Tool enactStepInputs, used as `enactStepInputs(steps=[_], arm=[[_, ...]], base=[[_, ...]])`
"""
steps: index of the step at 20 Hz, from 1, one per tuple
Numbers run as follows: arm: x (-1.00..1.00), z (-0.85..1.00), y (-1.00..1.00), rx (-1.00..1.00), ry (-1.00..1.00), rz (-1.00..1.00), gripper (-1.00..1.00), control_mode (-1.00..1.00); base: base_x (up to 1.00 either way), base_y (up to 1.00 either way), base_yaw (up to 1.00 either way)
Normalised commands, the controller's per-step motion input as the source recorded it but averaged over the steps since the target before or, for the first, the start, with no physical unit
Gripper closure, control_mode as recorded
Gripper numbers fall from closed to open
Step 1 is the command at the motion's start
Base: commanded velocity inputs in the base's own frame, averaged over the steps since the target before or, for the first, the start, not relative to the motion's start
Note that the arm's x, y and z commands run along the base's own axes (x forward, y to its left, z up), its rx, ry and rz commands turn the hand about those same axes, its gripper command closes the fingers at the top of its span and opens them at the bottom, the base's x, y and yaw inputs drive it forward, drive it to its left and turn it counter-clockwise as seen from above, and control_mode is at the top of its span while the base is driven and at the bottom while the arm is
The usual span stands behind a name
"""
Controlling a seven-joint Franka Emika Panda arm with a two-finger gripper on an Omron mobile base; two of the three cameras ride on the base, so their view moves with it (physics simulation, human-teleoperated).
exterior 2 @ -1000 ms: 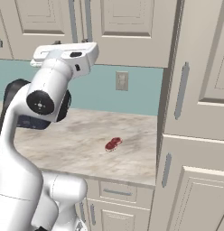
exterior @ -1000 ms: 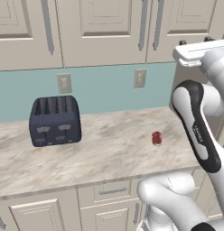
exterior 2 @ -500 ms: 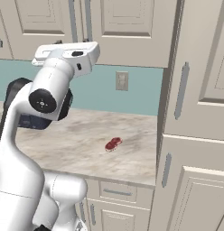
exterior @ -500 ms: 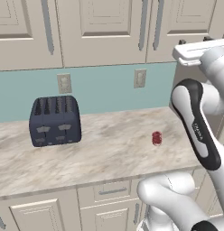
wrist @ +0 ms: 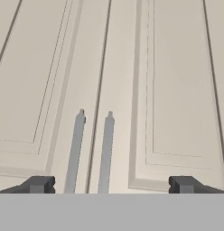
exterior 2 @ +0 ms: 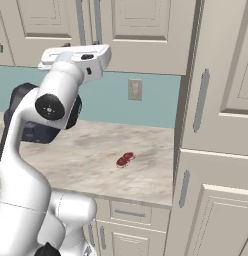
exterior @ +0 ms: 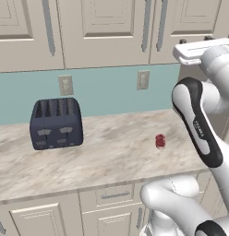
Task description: Retrieve the tupperware from the cabinet, then place the raw meat into the tupperware to avoid contamination.
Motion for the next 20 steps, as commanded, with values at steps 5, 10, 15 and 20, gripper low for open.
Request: enactStepInputs(steps=[5, 10, 15, 20], arm=[[0.2, -0.02, 0.0, 0.0, 0.0, 0.0, -1.0, -1.0], [0.19, -0.06, 0.01, 0.0, 0.0, 0.0, -1.0, -1.0], [0.19, -0.08, 0.01, 0.0, 0.0, 0.0, -1.0, -1.0], [0.19, -0.07, 0.0, 0.0, 0.0, 0.0, -1.0, -1.0]], base=[[0.0, 0.0, 0.0], [0.0, 0.0, 0.0], [0.0, 0.0, 0.0], [0.0, 0.0, 0.0]])
